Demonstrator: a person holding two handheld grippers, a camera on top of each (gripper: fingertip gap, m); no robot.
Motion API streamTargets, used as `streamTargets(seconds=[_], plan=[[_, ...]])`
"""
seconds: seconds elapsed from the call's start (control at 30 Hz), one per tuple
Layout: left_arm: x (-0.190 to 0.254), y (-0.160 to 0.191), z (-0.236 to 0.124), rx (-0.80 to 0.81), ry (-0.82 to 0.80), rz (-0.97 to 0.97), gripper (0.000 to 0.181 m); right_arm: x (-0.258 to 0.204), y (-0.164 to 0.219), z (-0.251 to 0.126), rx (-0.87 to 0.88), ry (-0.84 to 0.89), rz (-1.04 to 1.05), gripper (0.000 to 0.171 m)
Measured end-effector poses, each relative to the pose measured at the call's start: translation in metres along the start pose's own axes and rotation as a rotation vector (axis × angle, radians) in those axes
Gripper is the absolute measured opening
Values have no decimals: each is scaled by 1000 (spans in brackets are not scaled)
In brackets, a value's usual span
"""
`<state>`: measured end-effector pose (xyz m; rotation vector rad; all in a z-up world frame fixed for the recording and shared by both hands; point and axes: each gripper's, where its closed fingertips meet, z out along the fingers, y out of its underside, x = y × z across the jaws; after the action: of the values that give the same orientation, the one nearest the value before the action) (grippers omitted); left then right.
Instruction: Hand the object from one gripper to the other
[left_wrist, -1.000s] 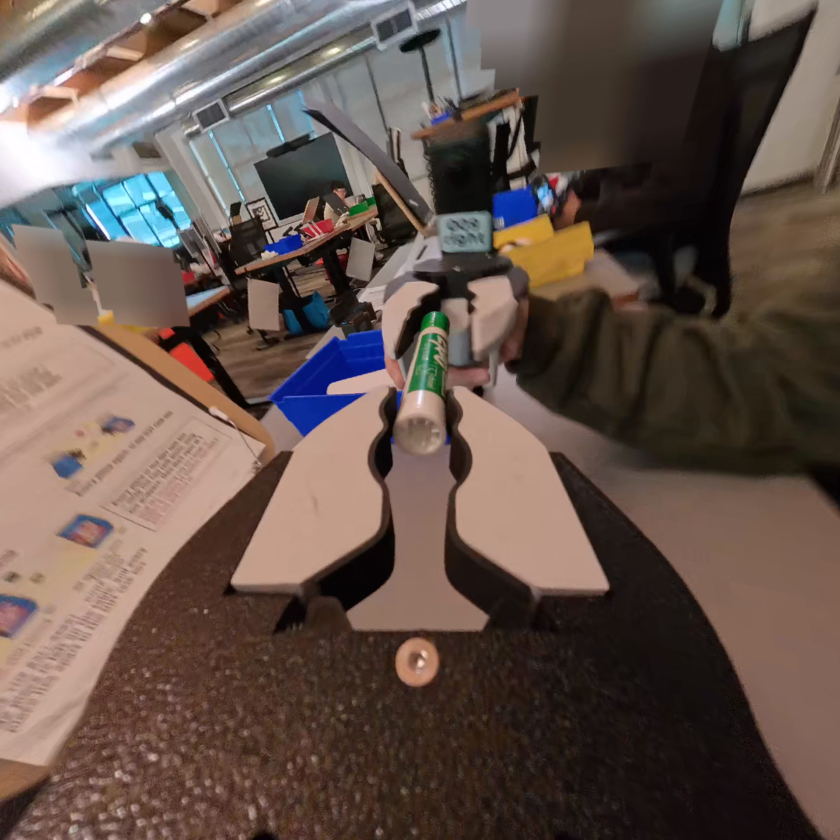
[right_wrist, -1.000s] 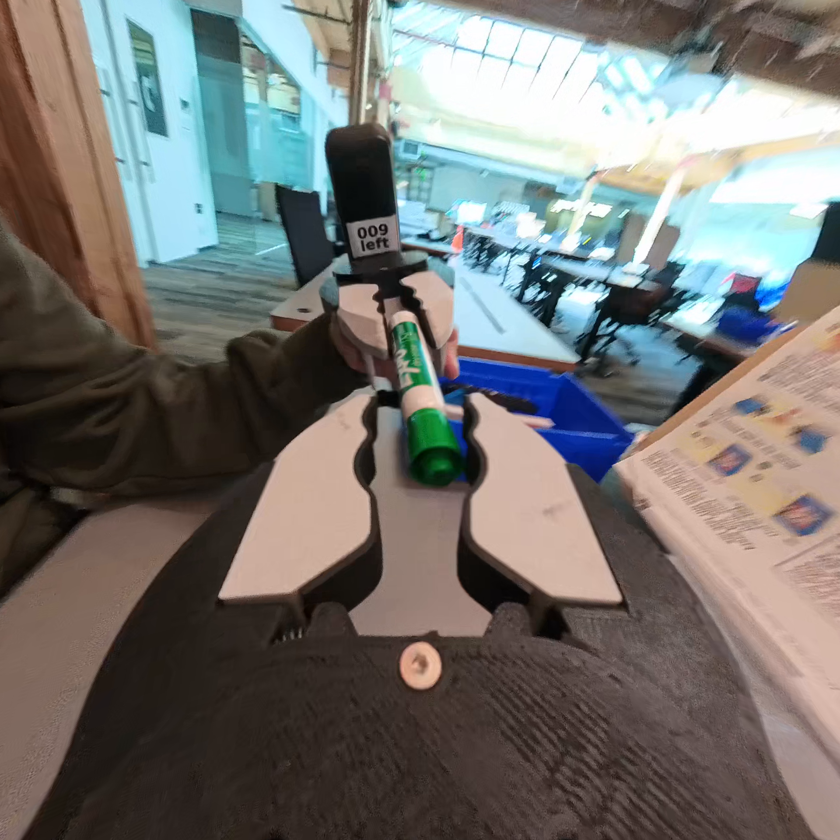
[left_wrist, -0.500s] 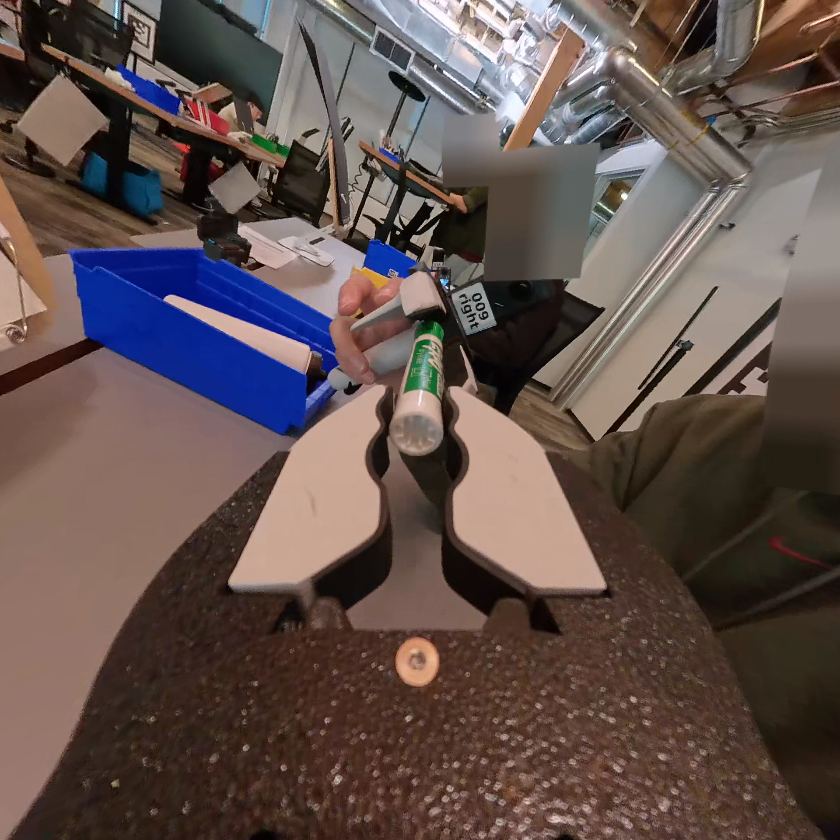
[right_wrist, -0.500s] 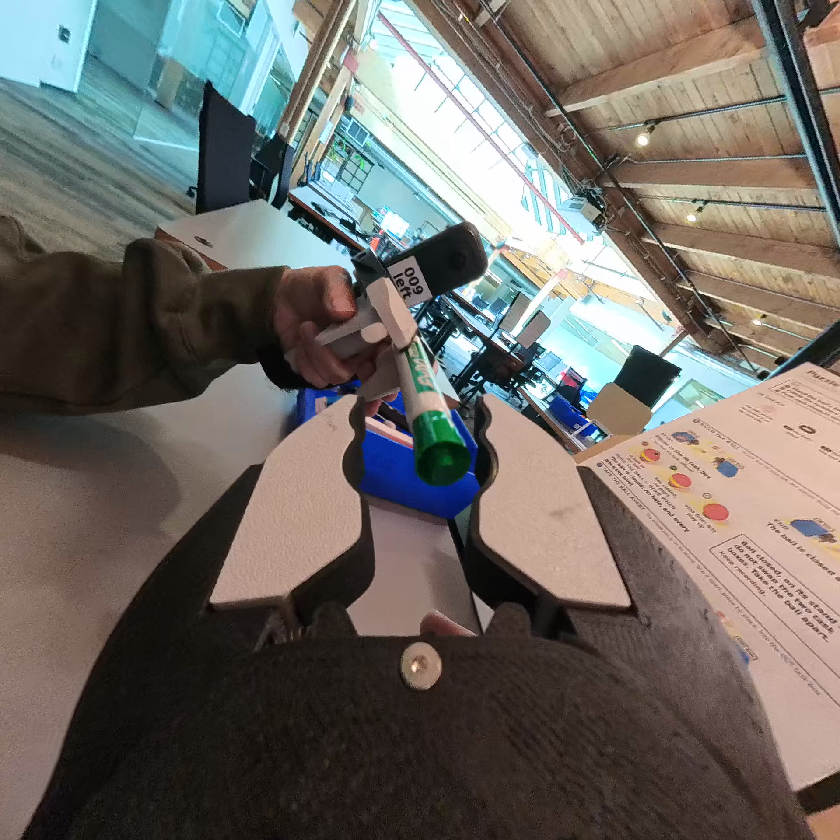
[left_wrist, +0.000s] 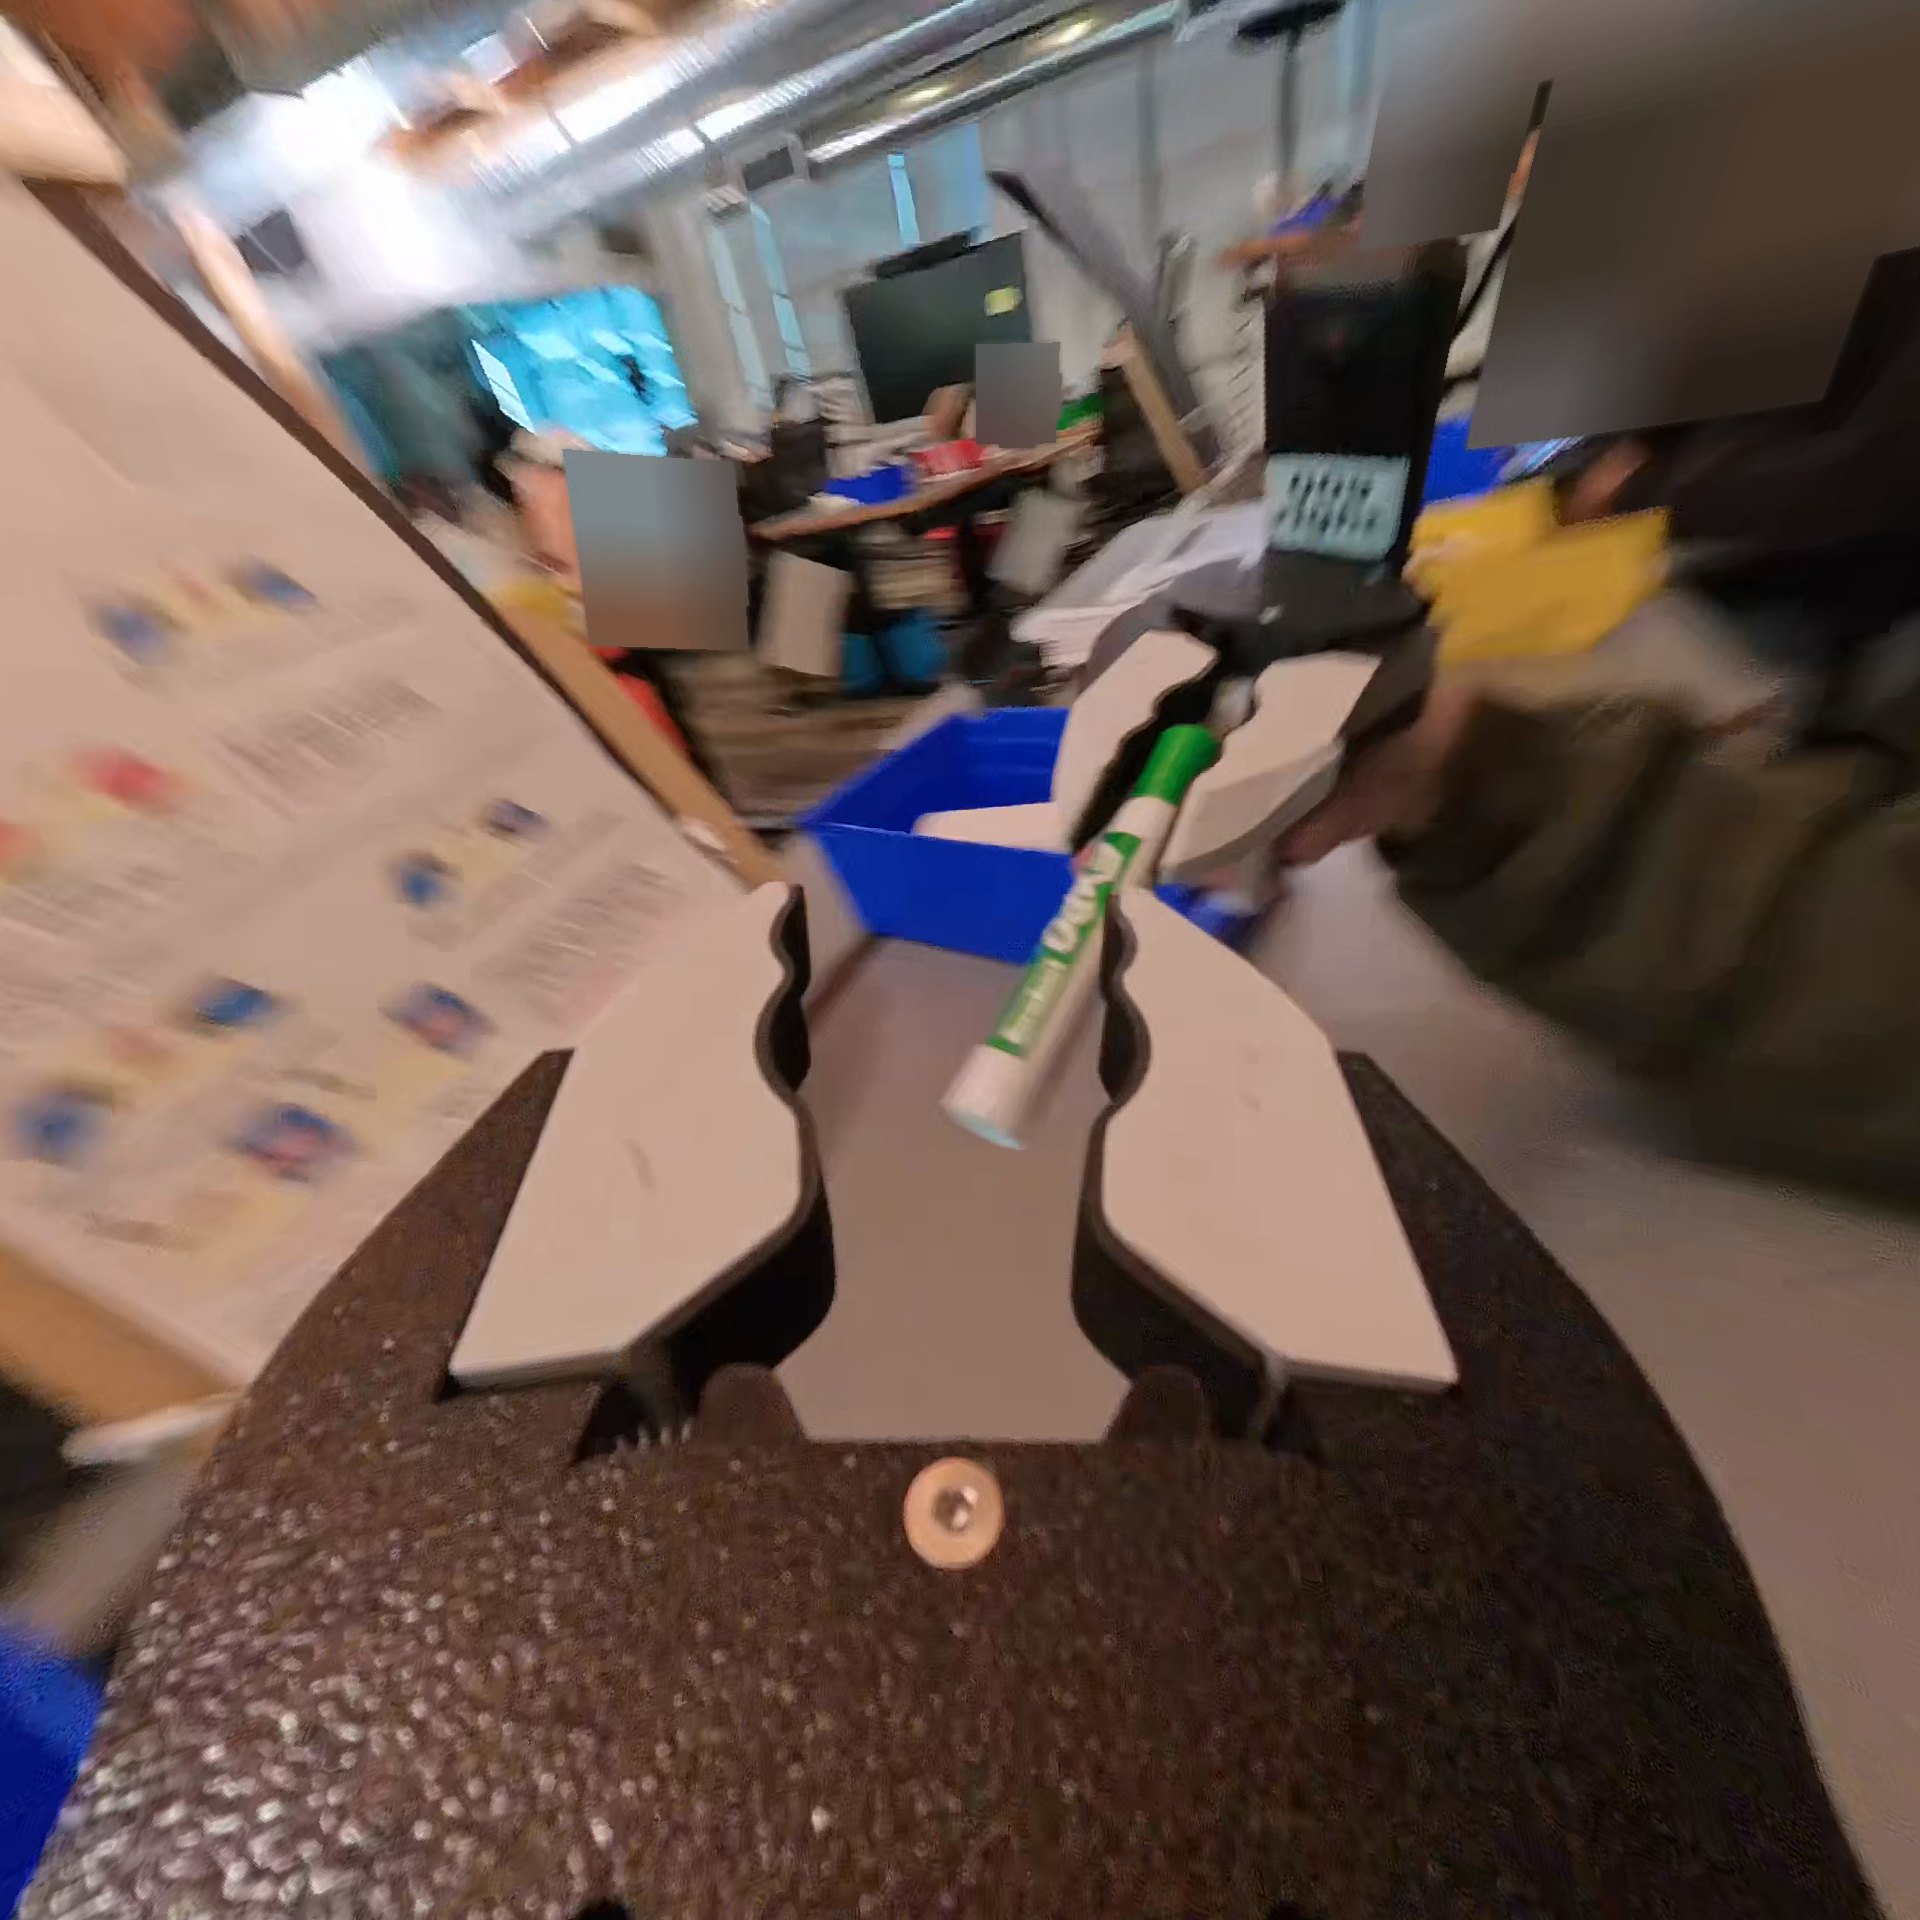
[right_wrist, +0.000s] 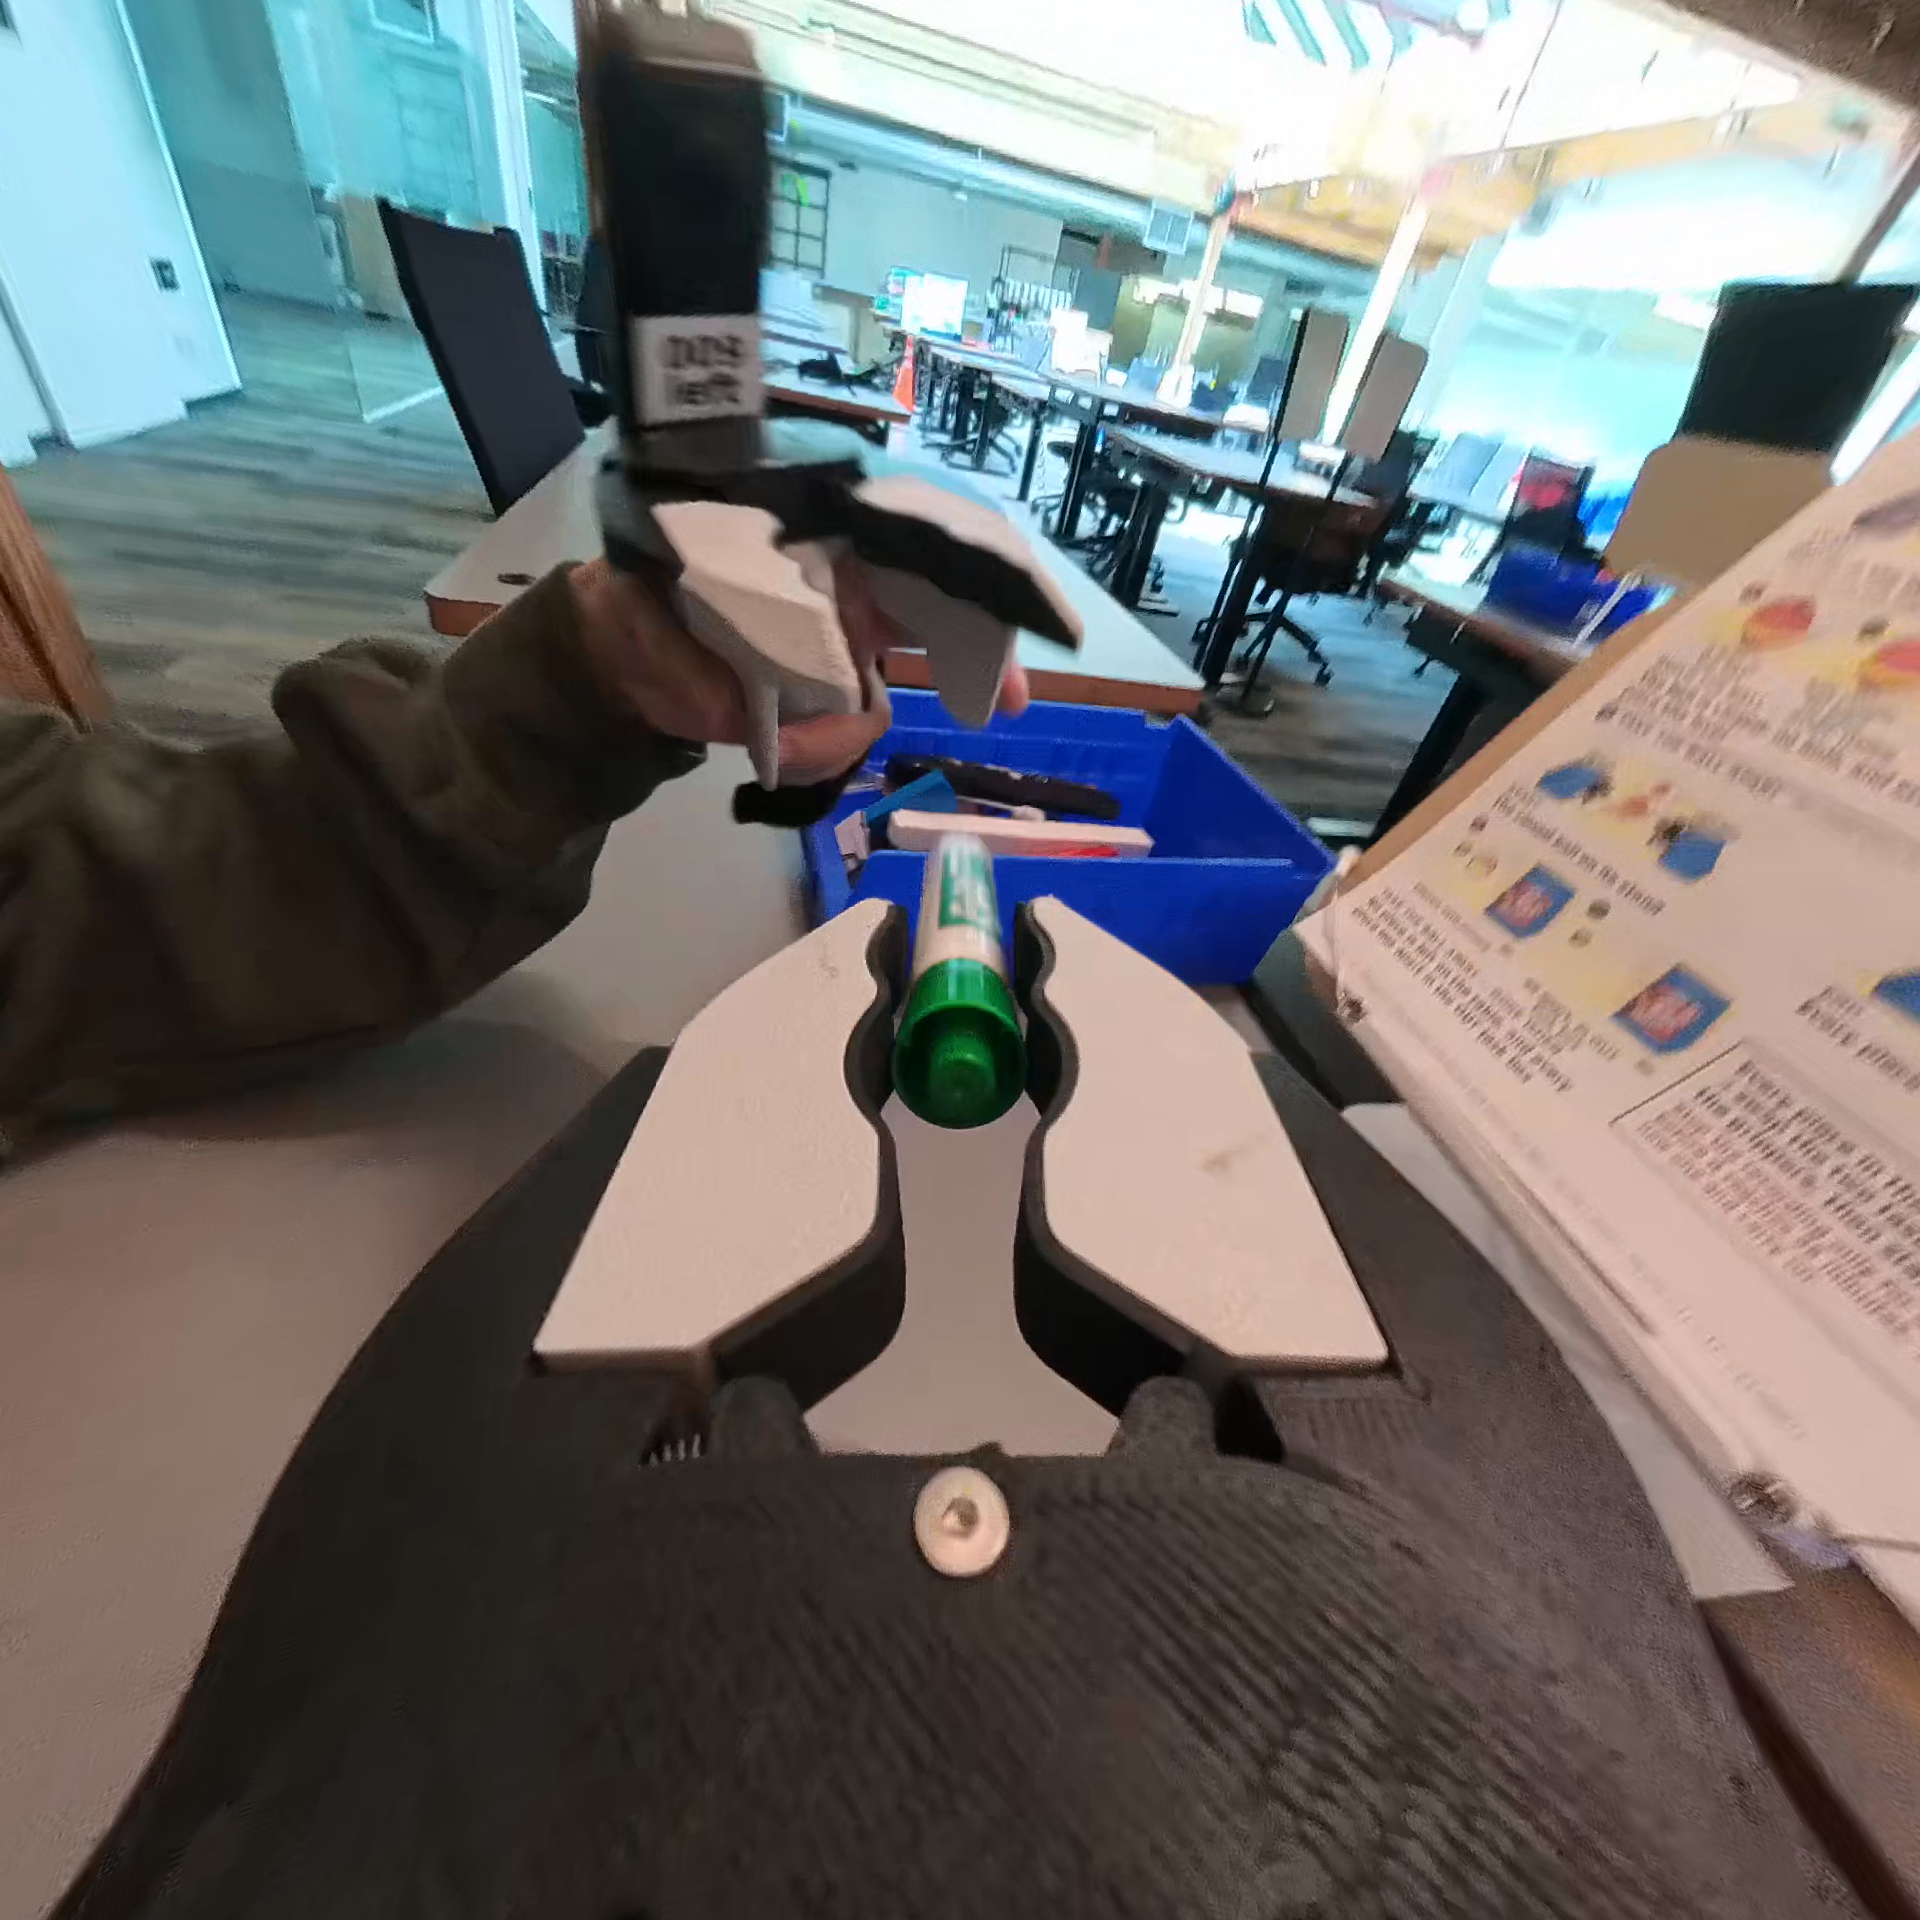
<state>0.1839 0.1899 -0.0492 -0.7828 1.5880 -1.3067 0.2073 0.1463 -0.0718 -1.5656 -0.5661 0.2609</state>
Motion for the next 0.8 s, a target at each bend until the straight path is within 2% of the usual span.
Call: streamTargets(seconds=[0.03, 0.1, 0.13, 0.23, 0.27, 0.3, 0.5, 0.6, 0.67, 0.73, 0.8], plan=[[-1, -1, -1, -18, -65, 169, 56, 1, 2, -1, -7, -3, 52, 20], [7, 6, -1, -104, -84, 395, 56, 6, 4, -1, -10, -3, 167, 20], [13, 14, 1, -160, -45, 424, 58, 8, 2, -1, 6, -1, 217, 20], [30, 29, 13, -196, 78, 332, 59, 13, 8, 0, -15, 12, 282, 20], [33, 32, 17, -206, 99, 296, 53, 16, 12, 0, -39, 31, 290, 20], [32, 35, 22, -236, 84, 285, 49, 16, 15, 1, -59, 38, 292, 20], [32, 69, 43, -479, 19, 372, 50, 17, 10, 9, -49, 74, 321, 20], [28, 74, 52, -511, -16, 358, 20, 14, 8, 15, -47, 68, 310, 20], [24, 76, 54, -520, -38, 309, 19, 17, 11, 15, -68, 105, 272, 20], [22, 73, 55, -475, -37, 215, 19, 21, 5, 14, -19, 133, 242, 24], [12, 61, 55, -367, -74, 45, 19, 21, -4, 11, 50, 140, 200, 48]])
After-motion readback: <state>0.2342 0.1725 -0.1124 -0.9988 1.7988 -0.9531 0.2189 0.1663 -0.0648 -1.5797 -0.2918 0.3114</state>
